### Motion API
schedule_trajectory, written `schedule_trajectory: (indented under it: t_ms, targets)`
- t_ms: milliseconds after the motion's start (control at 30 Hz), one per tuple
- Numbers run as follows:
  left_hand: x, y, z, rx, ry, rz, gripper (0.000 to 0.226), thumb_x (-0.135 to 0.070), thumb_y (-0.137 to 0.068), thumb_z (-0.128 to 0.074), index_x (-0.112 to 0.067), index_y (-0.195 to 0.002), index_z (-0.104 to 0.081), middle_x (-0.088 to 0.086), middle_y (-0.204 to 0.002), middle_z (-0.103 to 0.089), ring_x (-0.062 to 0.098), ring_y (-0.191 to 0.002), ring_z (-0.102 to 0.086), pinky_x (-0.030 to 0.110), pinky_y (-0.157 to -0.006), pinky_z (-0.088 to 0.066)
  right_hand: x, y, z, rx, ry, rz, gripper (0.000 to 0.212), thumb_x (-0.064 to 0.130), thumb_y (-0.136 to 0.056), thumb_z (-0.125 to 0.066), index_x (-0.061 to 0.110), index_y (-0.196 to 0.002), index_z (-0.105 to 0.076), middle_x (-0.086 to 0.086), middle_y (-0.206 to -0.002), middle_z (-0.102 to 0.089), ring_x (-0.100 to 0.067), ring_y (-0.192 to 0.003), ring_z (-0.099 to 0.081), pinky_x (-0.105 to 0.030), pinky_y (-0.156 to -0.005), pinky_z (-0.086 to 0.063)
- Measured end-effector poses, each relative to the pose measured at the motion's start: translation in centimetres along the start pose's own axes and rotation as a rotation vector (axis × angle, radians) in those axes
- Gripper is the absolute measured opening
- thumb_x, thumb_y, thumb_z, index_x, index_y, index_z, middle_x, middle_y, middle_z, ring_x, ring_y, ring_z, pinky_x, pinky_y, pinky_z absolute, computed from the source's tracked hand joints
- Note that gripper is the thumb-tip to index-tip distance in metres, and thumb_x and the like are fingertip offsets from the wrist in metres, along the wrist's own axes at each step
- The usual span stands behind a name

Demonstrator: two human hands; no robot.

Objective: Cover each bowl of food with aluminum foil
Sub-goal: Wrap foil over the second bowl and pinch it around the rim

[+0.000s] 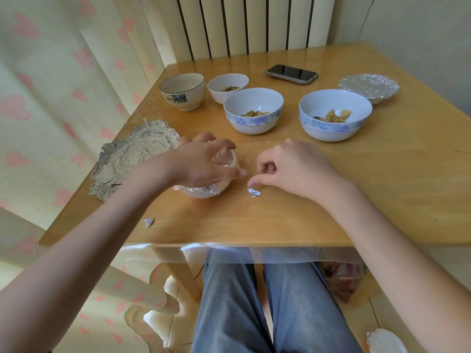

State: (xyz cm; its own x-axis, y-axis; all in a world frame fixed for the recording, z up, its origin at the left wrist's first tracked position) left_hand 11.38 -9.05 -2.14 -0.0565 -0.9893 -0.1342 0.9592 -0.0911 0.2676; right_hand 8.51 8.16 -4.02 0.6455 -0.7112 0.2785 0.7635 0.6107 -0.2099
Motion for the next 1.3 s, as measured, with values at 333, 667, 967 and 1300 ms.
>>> schedule_trajectory:
  t_ms: [333, 667, 967, 1300]
  targets:
    - [1.6, 0.4, 1.4, 0.081, -0.022, -0.059, 0.072, -0.091, -0.067, -0.022, -0.074, -0.132, 0.004, -0.013, -0.162, 0.014, 0.022, -0.148, 0.017, 0.06, -0.116, 0.007, 3.3, 2.2, -2.0, -0.094, -0.121, -0.122, 0.046, 0.074, -0.07, -0.058, 0.029, -0.082, -0.057, 0.011, -0.071, -0.06, -0.01, -0.074, -0.058, -0.026, -0.06, -0.039]
    - [1.8, -0.1, 1.0, 0.21, 0.09, -0.258, 0.073, -0.067, -0.052, -0.056, -0.067, -0.122, -0.035, -0.029, -0.14, -0.026, 0.01, -0.135, -0.015, 0.039, -0.112, -0.02, 1.8, 2.1, -1.6, -0.171, -0.327, -0.227, 0.03, 0.041, -0.08, -0.072, 0.026, -0.104, -0.063, 0.01, -0.084, -0.064, -0.009, -0.075, -0.056, -0.032, -0.07, -0.05]
    - [2.0, 0.1, 1.4, 0.211, 0.05, -0.219, 0.093, -0.081, -0.048, -0.059, -0.07, -0.133, -0.023, -0.029, -0.153, -0.013, 0.009, -0.146, -0.004, 0.045, -0.118, -0.012, 2.3, 2.5, -2.5, -0.173, -0.41, -0.243, 0.021, 0.021, -0.083, -0.072, 0.022, -0.103, -0.067, 0.007, -0.087, -0.067, -0.009, -0.076, -0.062, -0.03, -0.073, -0.054]
    - [3.0, 0.1, 1.5, 0.237, 0.113, -0.279, 0.09, -0.072, -0.05, -0.068, -0.076, -0.129, -0.025, -0.033, -0.154, -0.008, 0.0, -0.145, -0.006, 0.039, -0.119, -0.012, 3.4, 3.7, -3.9, -0.04, -1.263, -0.581, 0.011, -0.001, -0.084, -0.067, 0.002, -0.094, -0.068, -0.011, -0.076, -0.07, -0.019, -0.064, -0.069, -0.025, -0.06, -0.059]
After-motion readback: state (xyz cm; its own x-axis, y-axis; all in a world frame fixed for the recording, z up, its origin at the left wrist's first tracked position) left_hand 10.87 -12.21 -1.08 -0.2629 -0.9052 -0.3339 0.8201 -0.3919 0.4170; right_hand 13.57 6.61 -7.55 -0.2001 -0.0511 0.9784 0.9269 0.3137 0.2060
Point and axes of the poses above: each hand's wrist, its own y-axis away from the middle knuckle, its own z-axis out of the back of the hand, x = y × z, the point moved 3 cm from there along -y, towards the middle knuckle
